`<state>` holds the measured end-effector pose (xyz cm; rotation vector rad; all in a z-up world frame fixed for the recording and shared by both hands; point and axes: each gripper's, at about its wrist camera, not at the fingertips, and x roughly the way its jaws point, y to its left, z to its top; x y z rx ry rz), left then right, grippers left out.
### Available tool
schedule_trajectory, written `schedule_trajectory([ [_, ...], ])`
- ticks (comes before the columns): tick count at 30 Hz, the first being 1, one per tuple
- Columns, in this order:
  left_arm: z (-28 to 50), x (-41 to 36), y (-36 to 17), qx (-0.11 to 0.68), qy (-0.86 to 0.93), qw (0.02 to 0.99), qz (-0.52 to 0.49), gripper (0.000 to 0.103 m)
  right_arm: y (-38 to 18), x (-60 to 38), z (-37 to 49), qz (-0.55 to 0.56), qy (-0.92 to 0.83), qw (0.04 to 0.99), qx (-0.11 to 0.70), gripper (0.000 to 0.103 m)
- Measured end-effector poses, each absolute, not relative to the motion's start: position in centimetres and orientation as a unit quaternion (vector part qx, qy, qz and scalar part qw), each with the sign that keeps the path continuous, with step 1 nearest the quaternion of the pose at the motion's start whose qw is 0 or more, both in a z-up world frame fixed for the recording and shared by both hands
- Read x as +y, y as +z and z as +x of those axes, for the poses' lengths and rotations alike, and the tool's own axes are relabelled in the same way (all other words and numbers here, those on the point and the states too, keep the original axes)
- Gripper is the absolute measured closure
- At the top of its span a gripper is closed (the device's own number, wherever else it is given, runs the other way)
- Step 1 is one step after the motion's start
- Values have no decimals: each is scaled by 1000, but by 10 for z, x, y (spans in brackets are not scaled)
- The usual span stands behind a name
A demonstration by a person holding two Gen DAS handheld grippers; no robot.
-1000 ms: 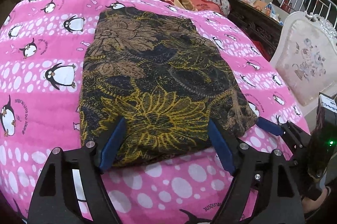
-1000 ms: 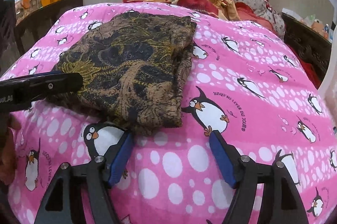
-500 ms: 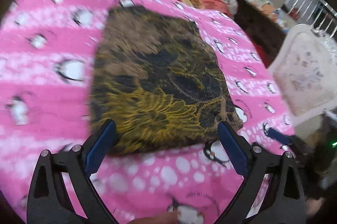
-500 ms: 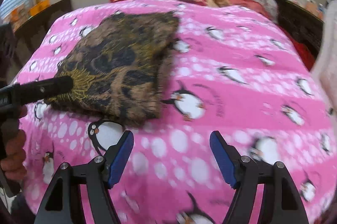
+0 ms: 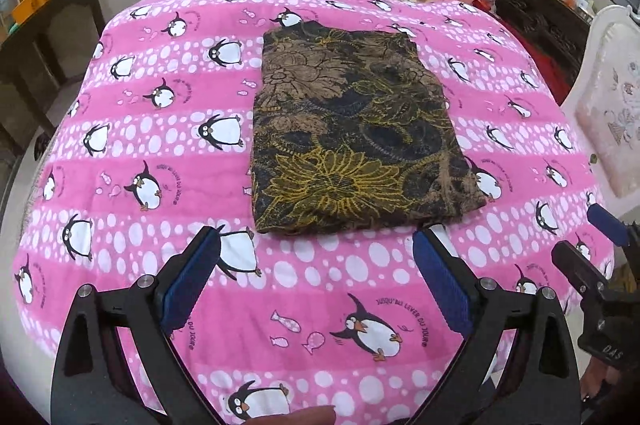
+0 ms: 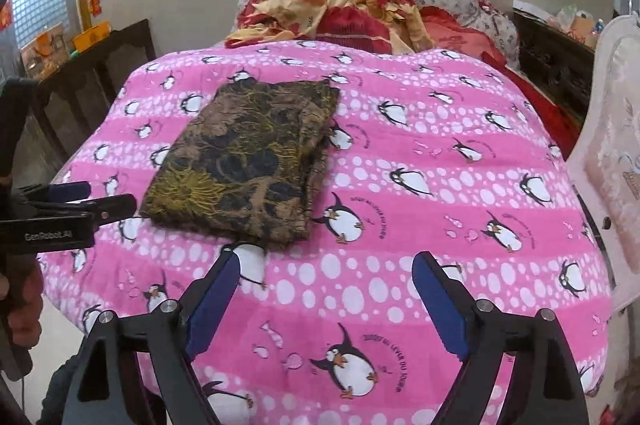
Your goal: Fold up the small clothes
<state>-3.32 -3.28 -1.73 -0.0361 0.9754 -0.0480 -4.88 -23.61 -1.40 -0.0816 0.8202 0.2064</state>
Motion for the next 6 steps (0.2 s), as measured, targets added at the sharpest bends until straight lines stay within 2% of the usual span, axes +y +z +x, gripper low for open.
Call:
schedule_trajectory([
  [6,-35,-41,-14,463,-19,886,-3,6,-10,-229,-52,-43,115,912,392,17],
])
